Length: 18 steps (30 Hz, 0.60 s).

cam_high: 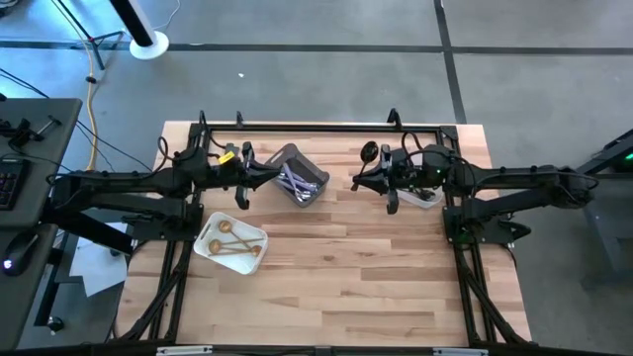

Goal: Sort silverware by color (type)
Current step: Put the black spoon into the transparent bin

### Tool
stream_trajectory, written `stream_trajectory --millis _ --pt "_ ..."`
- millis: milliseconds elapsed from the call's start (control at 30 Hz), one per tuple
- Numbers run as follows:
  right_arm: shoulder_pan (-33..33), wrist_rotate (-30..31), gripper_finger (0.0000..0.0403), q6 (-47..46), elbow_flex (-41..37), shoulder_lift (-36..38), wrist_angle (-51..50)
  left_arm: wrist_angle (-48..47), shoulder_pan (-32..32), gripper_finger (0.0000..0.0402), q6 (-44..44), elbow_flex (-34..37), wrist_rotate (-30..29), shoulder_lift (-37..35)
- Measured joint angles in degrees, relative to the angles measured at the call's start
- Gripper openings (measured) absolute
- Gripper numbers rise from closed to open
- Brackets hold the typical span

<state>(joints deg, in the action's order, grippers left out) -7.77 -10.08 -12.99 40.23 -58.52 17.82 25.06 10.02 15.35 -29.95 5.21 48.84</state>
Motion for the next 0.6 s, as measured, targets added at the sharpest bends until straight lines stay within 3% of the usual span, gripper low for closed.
stream_trajectory --millis 133,233,333,467,600 --pt "-0.18 0.15 0.0000 -2.15 0.04 0.00 -0.05 0.00 0.00 0.0000 0.04 0.00 -0.02 0.00" --pt "-0.82 0.48 0.0000 -3.10 2.98 -0.04 -5.62 0.02 0.00 0.0000 0.04 0.00 -1.03 0.00" --pt "-1.59 1.66 0.0000 -0.33 9.30 -0.02 -21.30 0.01 0.02 0.0000 0.04 0.00 -2.54 0.00" --pt "-3.38 10.19 0.0000 0.36 16.74 -0.52 -47.62 0.00 0.03 0.0000 0.04 0.00 -2.91 0.00" --pt "-6.19 12.59 0.0000 -2.38 16.77 0.06 -60.35 -1.27 0.02 0.0000 -0.18 0.00 -3.55 0.02"
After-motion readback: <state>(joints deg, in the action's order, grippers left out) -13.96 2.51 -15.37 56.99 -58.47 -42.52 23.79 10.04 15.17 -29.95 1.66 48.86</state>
